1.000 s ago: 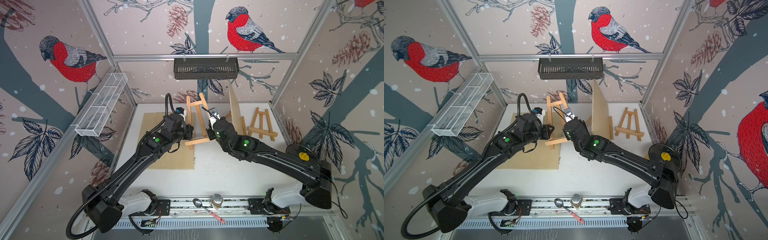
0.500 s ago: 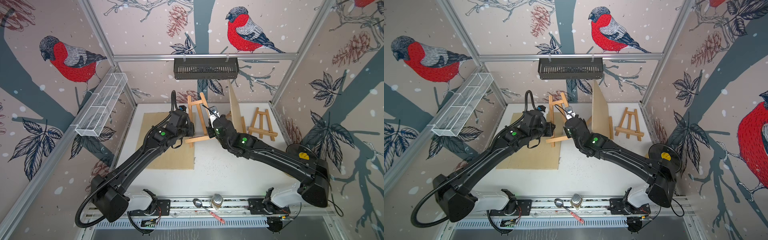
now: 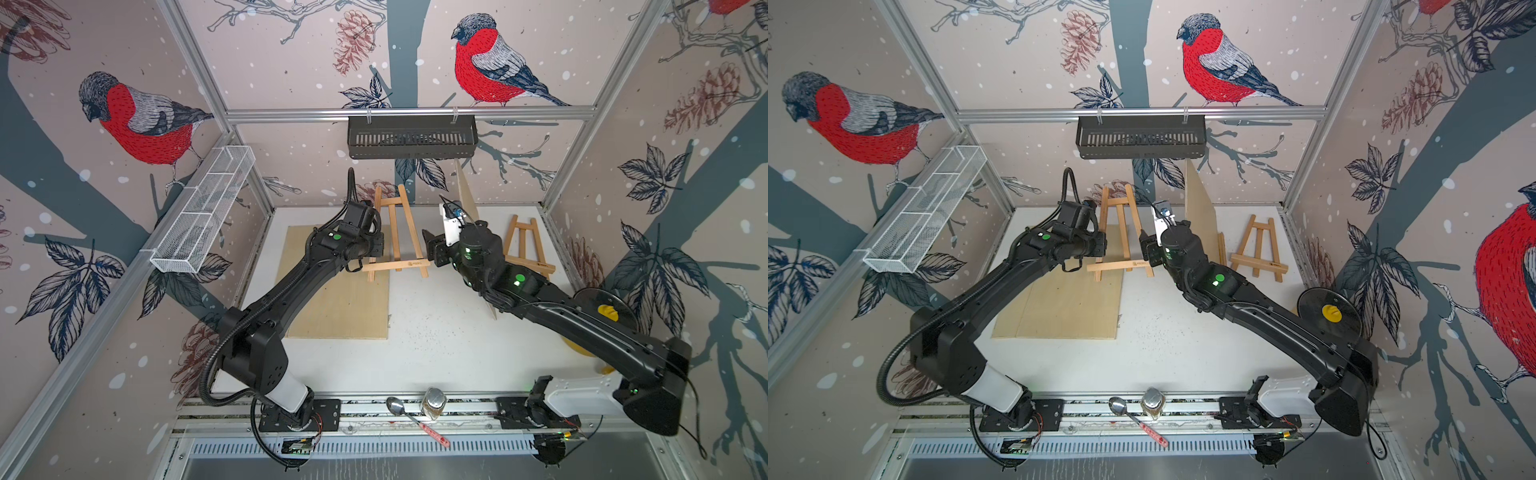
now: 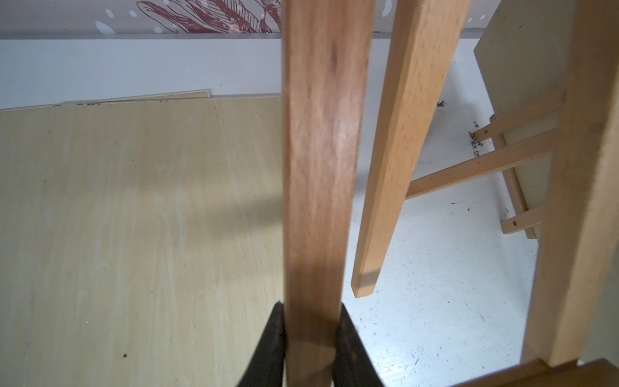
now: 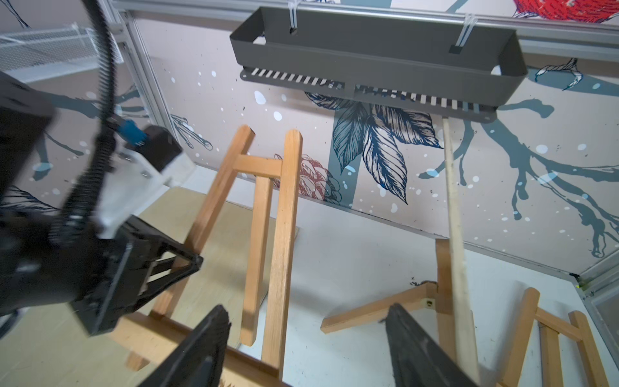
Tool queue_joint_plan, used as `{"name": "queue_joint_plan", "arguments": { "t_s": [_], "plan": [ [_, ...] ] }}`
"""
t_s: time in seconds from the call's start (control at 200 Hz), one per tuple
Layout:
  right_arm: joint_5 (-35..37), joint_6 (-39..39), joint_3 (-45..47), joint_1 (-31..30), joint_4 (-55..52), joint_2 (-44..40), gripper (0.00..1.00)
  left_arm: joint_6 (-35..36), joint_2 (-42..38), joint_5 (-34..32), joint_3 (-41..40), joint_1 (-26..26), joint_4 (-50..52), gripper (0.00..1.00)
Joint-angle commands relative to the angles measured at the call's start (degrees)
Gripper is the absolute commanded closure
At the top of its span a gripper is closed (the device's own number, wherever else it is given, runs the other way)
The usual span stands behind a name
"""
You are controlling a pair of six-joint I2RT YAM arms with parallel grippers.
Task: Disassemble the easel
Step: Place the easel at the center of the board.
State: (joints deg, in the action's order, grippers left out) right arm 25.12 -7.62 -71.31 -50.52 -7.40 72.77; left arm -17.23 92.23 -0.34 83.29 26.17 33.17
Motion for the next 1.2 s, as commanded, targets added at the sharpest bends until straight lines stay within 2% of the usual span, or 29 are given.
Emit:
{"name": "queue_joint_plan", "arguments": {
  "t_s": [0.0, 0.17, 0.255, 0.36, 0.52, 0.725, 1.196],
  "plan": [
    [-4.55, 0.95, 0.33, 0.25, 0.83, -3.99, 0.26, 3.94, 5.36, 5.1, 4.41, -1.53, -0.77, 0.93],
    [-8.99, 1.92, 2.29, 0.6, 1.61, -12.38, 0.28, 4.91, 18.81, 5.48, 18.64, -1.74, 9.57, 0.95],
    [-12.25, 1.77, 4.07, 0.78, 3.56, -16.88, 0.29, 5.15, 23.6, 6.6, 22.79, -1.74, 9.94, 0.95],
    [-13.31, 1.82, 5.41, 0.94, 4.56, -20.98, 0.29, 5.19, 28.34, 4.62, 28.49, -1.83, 11.43, 0.95],
    [-10.3, 2.3, 6.17, 2.15, 3.39, -22.3, 0.3, 5.58, 35.41, 4.23, 38.39, -2.18, 14.76, 0.95],
    [-11.65, 1.57, 7.06, 4.67, 2.95, -21.4, 0.3, 6.69, 44.84, 3.79, 49.17, -2.35, 19.96, 0.95],
    [-13.37, 0.86, 8.2, 8.02, 3.33, -20.3, 0.29, 6.06, 50.63, 8.2, 49.54, -3.85, 16.8, 0.95]
  ]
}}
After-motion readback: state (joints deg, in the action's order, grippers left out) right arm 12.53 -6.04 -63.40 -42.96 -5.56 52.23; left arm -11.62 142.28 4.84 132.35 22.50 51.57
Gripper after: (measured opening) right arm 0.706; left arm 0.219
